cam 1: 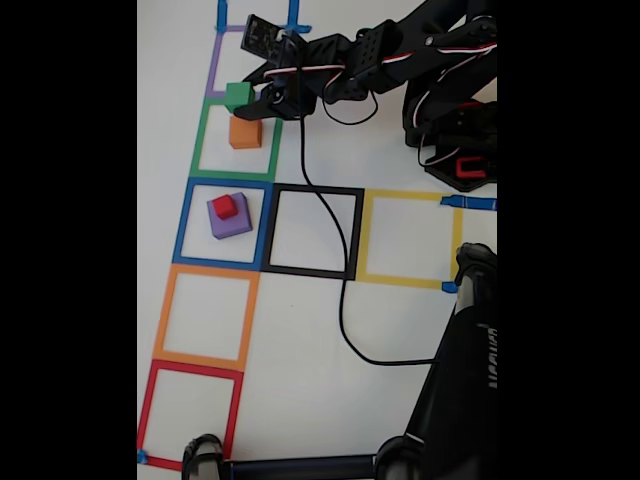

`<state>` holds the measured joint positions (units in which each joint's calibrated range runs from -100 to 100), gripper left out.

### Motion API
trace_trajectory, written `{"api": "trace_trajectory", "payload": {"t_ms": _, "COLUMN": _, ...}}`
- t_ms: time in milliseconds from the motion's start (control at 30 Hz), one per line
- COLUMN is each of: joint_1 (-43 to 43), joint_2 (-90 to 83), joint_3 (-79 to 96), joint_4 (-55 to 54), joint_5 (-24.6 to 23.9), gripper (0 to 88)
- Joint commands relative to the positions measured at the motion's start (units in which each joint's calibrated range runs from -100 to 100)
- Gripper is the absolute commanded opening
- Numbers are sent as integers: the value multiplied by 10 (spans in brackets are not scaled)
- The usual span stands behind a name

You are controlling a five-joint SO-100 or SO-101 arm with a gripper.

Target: Tower of hanoi

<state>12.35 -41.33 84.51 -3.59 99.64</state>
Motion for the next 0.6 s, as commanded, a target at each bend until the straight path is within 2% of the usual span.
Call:
{"api": "trace_trajectory", "payload": {"t_ms": 0, "joint_1": 42, "joint_2": -110, "joint_3": -71, "joint_4": 191, "joint_5": 4, "gripper": 11}}
{"api": "trace_trajectory", "payload": {"t_ms": 267, "joint_1": 84, "joint_2": -173, "joint_3": -388, "joint_4": 609, "joint_5": 4, "gripper": 11}}
{"api": "trace_trajectory", "payload": {"t_ms": 567, "joint_1": 87, "joint_2": -89, "joint_3": -789, "joint_4": 940, "joint_5": 4, "gripper": 11}}
